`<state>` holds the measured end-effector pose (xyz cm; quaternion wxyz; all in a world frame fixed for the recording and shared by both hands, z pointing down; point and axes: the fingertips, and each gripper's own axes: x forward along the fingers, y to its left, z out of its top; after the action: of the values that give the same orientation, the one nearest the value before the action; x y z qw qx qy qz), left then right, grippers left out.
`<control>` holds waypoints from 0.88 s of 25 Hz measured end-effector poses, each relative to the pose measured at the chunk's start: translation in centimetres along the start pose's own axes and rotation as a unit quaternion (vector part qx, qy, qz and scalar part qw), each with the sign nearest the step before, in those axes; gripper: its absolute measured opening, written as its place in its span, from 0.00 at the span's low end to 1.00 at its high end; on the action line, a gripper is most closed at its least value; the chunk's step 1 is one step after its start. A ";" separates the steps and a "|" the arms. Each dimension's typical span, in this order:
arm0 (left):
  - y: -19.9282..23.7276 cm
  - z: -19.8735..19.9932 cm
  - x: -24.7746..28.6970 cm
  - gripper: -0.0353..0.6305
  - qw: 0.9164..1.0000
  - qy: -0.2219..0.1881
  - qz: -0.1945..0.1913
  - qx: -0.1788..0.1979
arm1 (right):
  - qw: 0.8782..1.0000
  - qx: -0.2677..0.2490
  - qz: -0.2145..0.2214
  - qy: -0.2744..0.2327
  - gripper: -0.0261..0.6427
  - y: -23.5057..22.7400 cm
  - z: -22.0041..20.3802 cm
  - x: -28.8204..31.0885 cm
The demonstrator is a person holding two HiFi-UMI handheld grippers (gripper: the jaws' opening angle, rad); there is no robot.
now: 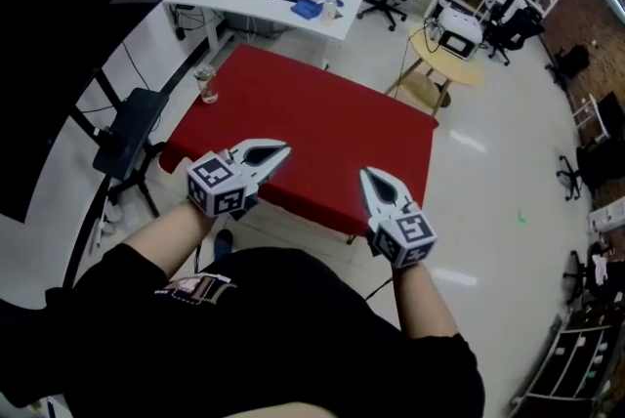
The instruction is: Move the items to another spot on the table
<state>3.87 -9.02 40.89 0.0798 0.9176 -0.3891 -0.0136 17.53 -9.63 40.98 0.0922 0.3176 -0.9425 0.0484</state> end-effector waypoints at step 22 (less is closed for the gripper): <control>-4.2 -2.0 -14.6 0.05 0.992 0.028 -0.093 -0.074 | 0.996 0.057 0.031 -0.066 0.04 19.3 0.1 -0.6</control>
<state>-3.16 4.56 41.68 0.1567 0.9415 -0.2973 -0.0237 6.26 5.99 40.18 0.0101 0.2958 -0.9516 0.0834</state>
